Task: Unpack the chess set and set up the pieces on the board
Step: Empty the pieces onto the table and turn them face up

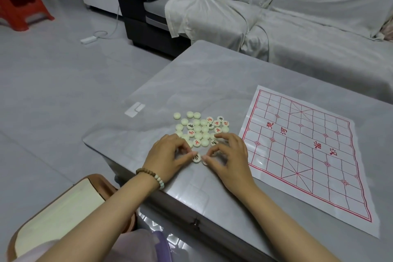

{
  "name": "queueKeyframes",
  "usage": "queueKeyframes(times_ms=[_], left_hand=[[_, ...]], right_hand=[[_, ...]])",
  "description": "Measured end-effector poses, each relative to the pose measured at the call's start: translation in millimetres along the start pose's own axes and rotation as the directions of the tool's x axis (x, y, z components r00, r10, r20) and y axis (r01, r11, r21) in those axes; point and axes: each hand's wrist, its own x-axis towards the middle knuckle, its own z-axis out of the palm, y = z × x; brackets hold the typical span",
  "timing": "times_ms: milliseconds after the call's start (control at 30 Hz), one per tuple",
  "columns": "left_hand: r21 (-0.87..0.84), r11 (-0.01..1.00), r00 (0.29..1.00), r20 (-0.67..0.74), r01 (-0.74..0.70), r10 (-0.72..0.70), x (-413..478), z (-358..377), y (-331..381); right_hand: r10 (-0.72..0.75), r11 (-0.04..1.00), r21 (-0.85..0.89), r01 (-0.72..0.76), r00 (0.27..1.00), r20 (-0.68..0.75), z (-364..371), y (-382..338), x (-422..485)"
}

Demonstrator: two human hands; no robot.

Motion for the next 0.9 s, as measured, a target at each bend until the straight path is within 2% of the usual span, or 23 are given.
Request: queueKeyframes(times_ms=[133, 200, 267, 367, 433, 500, 767, 900], left_hand=[[0.049, 0.999, 0.994, -0.102, -0.023, 0.028, 5.7, -4.8, 2.3], [0.148, 0.987, 0.992, -0.105, -0.06, 0.076, 8.0, -6.8, 2.6], [0.251, 0.966, 0.995, -0.068, -0.06, 0.079, 8.9, -7.0, 1.2], [0.296, 0.953, 0.995, -0.055, -0.062, 0.082, 7.7, -4.9, -0.1], [0.269, 0.961, 0.993, -0.08, -0.068, 0.092, 7.8, -3.7, 0.0], [0.201, 0.979, 0.995, -0.087, -0.023, 0.042, 9.8, -3.8, -0.1], [-0.033, 0.998, 0.998, -0.031, 0.055, -0.057, 15.5, -5.7, -6.0], [-0.05, 0.996, 0.997, -0.03, 0.075, -0.076, 14.4, -5.3, -8.1]], right_hand=[[0.022, 0.999, 0.04, -0.019, 0.996, -0.083, -3.4, -3.0, 5.3], [0.014, 1.0, 0.021, -0.012, 0.994, -0.106, -6.0, -2.7, 12.2], [0.006, 0.999, -0.041, -0.009, 0.998, -0.067, -6.1, -0.3, 20.8], [0.014, 0.996, -0.087, -0.013, 1.0, 0.015, -4.6, 2.3, 31.3], [0.005, 0.995, -0.103, -0.002, 1.0, 0.031, -5.5, 1.4, 36.9], [0.002, 0.992, -0.123, 0.004, 0.999, 0.045, -6.9, -1.7, 41.9], [-0.01, 0.995, -0.102, 0.02, 0.996, 0.09, -6.6, -1.7, 47.1], [-0.043, 0.994, -0.096, 0.057, 0.989, 0.142, -8.1, 1.1, 47.8]])
